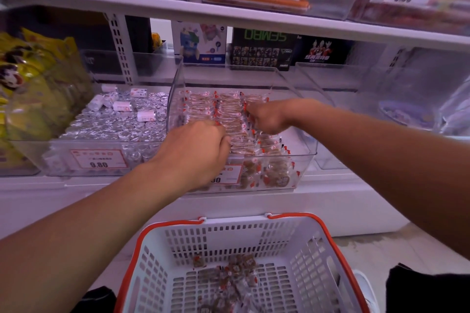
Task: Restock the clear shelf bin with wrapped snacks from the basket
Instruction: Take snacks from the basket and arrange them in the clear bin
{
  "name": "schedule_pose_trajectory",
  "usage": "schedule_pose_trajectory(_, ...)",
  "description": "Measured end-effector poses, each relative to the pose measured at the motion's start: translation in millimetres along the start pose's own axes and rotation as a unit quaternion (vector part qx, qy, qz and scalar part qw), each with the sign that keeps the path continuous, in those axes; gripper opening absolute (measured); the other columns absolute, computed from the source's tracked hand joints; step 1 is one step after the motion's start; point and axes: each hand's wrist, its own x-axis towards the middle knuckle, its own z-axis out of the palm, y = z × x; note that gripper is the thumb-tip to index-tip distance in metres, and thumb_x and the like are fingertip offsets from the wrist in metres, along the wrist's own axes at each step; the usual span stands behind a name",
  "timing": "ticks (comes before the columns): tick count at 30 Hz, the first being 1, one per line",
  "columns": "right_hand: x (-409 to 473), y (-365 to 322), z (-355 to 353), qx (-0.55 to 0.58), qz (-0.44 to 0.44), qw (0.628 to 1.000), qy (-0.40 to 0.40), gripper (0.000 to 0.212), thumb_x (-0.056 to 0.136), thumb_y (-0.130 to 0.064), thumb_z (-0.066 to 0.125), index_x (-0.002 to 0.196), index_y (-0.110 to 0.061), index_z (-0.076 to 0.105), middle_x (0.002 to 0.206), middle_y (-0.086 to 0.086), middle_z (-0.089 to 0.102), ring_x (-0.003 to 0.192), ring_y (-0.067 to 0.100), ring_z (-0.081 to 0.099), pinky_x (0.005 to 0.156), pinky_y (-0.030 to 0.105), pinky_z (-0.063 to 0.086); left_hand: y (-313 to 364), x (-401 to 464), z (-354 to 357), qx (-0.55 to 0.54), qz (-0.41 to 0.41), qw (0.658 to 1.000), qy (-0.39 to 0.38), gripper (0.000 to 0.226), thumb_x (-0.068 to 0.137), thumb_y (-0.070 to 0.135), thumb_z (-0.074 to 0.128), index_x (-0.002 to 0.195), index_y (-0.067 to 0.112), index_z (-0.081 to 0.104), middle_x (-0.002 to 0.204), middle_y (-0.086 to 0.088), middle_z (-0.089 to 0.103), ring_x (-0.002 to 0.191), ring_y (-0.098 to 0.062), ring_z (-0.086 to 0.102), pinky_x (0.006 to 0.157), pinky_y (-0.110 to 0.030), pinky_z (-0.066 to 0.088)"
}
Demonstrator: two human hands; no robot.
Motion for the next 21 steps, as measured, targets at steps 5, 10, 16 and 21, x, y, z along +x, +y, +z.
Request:
schedule_pose_trajectory(5,-6.8,-0.3,-1.0,0.096,-0.004,0.995,-0.007,0.054,0.097,-0.006,0.048,0.148,-0.01,0.031,0.142,0.015,0.047,0.125,0.028,0.047,0.099,0.035,0.039,3.0,-2.9,-2.1,-0.028,-0.003,0.999,0.02,0.028,0.102,0.033,0.039,0.09,0.019,0.061,0.09,0.002,0.059,0.085,-0.019,0.056,0.072,-0.035,0.048)
schedule_pose_trajectory(10,-38.3,-0.7,-9.4,0.077,-0.01,0.974,0.214,0.035,0.092,-0.004,0.046,0.125,-0.001,0.058,0.124,0.019,0.063,0.113,0.035,0.058,0.098,0.043,0.048,5.8,-20.2,-19.0,-0.059,0.084,0.986,0.129,0.03,0.098,0.033,0.047,0.077,0.019,0.064,0.072,0.006,0.059,0.064,-0.014,0.053,0.057,-0.03,0.043)
schedule_pose_trajectory(16,-105.1,-49.5,99.3,0.284,-0.096,0.683,0.666,0.019,0.086,-0.009,0.051,0.086,-0.012,0.07,0.065,-0.007,0.06,0.057,0.005,0.049,0.057,0.02,0.039,6.1,-65.9,32.0,-0.03,0.27,0.958,0.094,0.033,0.09,0.021,0.061,0.057,0.017,0.056,0.053,-0.002,0.055,0.048,-0.025,0.053,0.044,-0.03,0.04)
schedule_pose_trajectory(21,-88.8,-91.3,267.3,0.275,-0.086,0.899,0.33,0.015,0.085,-0.02,0.052,0.084,-0.015,0.066,0.073,0.007,0.069,0.068,0.029,0.066,0.058,0.034,0.048,-26.1,-136.8,115.5,0.1,0.07,0.91,-0.396,0.024,0.095,0.04,0.054,0.095,0.019,0.066,0.106,-0.009,0.069,0.096,-0.03,0.065,0.077,-0.035,0.05)
